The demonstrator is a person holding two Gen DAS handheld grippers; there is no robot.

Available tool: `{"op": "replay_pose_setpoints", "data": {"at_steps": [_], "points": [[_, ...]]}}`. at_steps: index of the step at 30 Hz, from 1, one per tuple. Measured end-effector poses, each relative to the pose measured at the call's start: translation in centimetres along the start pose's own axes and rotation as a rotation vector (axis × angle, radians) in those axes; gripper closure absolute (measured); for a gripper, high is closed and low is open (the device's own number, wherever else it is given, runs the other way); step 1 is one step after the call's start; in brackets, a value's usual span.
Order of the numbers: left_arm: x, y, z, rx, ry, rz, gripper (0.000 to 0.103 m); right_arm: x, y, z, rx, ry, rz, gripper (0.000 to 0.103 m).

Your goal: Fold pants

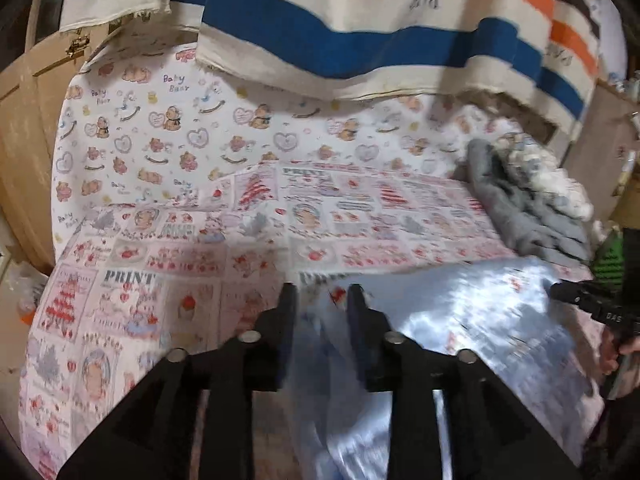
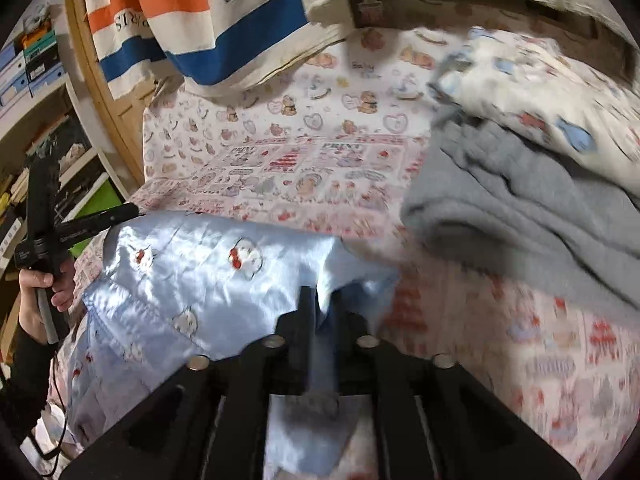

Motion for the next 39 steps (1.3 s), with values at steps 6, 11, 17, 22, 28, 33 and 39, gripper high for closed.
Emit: {"op": "replay_pose_setpoints", "data": {"at_steps": [6, 11, 17, 22, 28, 33, 39], "points": [[1.1, 1.9, -2.6, -0.028, 0.046, 0.018, 0.065, -0.8, 3.7, -3.5, -0.013, -0.093, -0.021, 0.066], [2.1, 3.0, -2.3, -0.065, 0.051, 0.035, 0.065, -0.7, 3.7, -4.1, 0.015, -0.017, -0.013, 0.066], [1.9, 3.1, -1.9, -0.084, 0.058, -0.004, 0.065, 1.9, 1.5, -0.4, -0.061, -0.052, 0.097, 0.069], [1.7, 3.6, -3.0, -0.071, 0.014, 0.035, 0.065, -0.6, 2.5, -1.2, -0.048, -0.045, 0.037, 0.099], [2.0, 3.7, -3.3, -0.078, 0.017, 0.055, 0.065, -3.0, 4.1, -2.5, -0.102, -0.072, 0.035, 0.099], [2.2, 3.9, -3.0, -0.093, 0.032, 0.046, 0.065, -4.4, 5.4, -2.6, -0.150, -0.210, 0.062, 0.099], [2.2, 3.8, -2.8, -0.101, 0.034, 0.040, 0.065, -3.1, 4.5, -2.7, -0.082, -0.052, 0.056, 0.090]]}}
Point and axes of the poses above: each gripper's, at about its wrist camera, not at the fingertips, and z roughly the way its jaws point, x to its right, y to its underside, the point moved 3 cm from there along z, roughly the way its jaws point, and after that the axes turned 4 degrees about -x, right-handed, at the moved point
